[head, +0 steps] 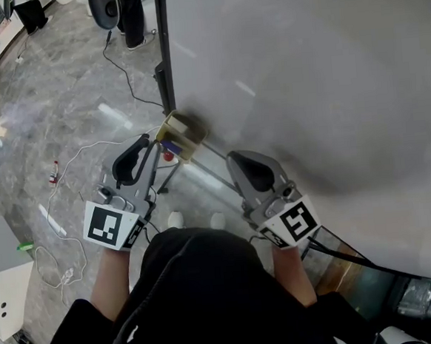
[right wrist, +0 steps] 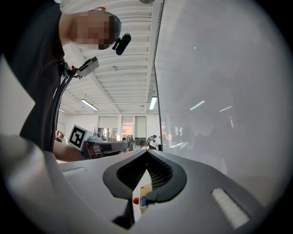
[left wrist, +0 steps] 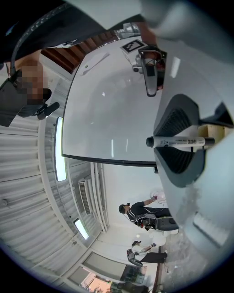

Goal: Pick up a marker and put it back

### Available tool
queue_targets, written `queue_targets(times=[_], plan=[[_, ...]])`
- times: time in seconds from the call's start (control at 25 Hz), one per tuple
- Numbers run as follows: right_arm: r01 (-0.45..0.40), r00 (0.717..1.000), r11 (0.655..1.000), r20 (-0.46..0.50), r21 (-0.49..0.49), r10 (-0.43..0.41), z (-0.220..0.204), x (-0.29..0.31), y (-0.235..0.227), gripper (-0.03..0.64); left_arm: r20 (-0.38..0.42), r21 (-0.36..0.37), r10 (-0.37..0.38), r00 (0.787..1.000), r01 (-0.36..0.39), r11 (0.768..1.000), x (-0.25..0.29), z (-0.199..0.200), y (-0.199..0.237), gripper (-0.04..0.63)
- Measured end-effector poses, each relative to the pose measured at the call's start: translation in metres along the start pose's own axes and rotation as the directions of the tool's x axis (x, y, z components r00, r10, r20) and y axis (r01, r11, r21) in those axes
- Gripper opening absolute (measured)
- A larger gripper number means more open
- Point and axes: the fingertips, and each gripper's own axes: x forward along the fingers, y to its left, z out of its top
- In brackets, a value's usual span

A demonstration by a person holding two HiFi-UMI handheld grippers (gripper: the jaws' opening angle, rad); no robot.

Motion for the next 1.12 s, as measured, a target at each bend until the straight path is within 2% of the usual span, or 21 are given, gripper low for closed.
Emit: queue_targets(times=[0.4, 0.6, 1.12], plan=[[0.003, 1.0, 1.0, 0.003, -0.003, -0.003, 0.002, -0.004, 0.001, 0.009, -0.001, 0.023, 0.001, 1.0, 0.0, 1.0, -0.001, -0.001, -0.005, 0.077], [0.005, 1.0, 1.0, 0.005, -0.002, -0.005, 0.003, -0.006, 0.003, 0.009, 0.003, -0.002, -0.017, 1.0, 0.017, 1.0, -0.003, -0.001, -0.008, 0.078], [0.014, 1.0, 1.0, 0.002, 0.0, -0.014, -0.002, -0.007, 0.002, 0.009, -0.023, -0.013, -0.023, 0.999, 0.023, 1.0, 0.0, -0.016, -0.006, 0.08]])
